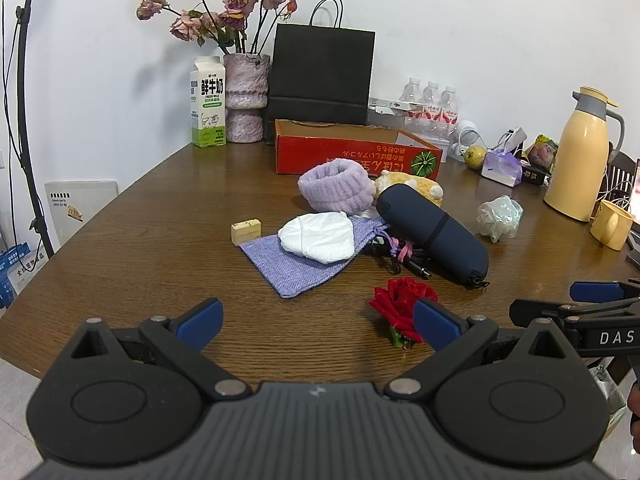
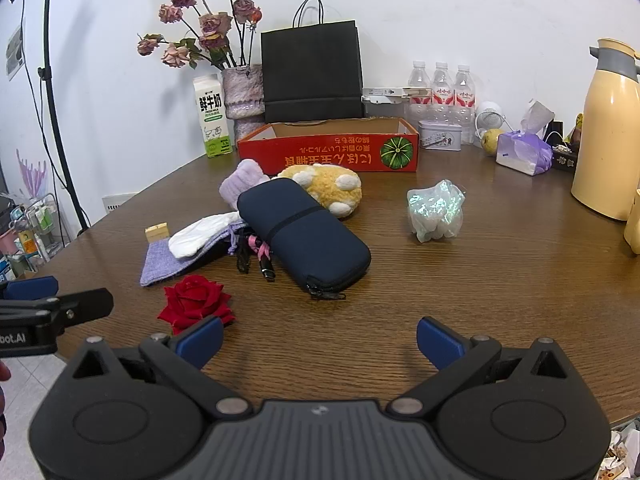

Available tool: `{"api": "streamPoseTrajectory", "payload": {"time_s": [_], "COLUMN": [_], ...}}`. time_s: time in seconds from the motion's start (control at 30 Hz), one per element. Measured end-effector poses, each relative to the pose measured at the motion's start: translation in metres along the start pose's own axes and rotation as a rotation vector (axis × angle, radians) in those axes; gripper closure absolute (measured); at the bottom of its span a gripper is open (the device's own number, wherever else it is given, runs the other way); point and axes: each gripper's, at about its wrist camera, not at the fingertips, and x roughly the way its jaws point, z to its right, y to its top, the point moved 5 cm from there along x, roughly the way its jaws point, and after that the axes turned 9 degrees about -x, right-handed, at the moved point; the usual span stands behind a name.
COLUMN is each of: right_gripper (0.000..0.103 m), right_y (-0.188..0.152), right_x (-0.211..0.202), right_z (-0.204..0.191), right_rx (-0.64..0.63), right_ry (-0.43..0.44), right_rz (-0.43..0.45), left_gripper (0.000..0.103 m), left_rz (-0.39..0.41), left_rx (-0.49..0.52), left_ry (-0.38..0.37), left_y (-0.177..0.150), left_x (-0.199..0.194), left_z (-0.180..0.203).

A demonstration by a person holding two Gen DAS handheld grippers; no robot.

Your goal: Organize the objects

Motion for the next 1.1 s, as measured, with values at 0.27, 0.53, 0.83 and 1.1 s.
{"api": "streamPoseTrajectory", "payload": {"time_s": [0.27,0.53,0.83,1.1], "right_gripper": [0.000,0.000,0.000,0.000], "right_y": [-0.0001,-0.0002,-0.0005,-0.0006], "right_x": [0.0001,0.0003,-0.0002,-0.0005], "right_z": [-0.0004,-0.0005,-0.0005,0.0000], "right_rx": [0.000,0.000,0.000,0.001], "right_ry": [0.000,0.000,0.000,0.001], "right_rz": [0.000,0.000,-0.001,0.001], "left_gripper": [0.000,0.000,0.000,0.000], "left_rz": [0.000,-0.005,-0.007,-0.007], "left_rx": [0.002,-0.001,-0.002,-0.003], "left_ry": [-0.004,-0.001,-0.002,-0.002], "left_y": [-0.0005,-0.0024,-0.0030,-0.0035], "left_x": [0.0001,0.0025,0.0029,0.0030], "left_z": [0.0001,-0.0006,-0.0003,-0.0003]}}
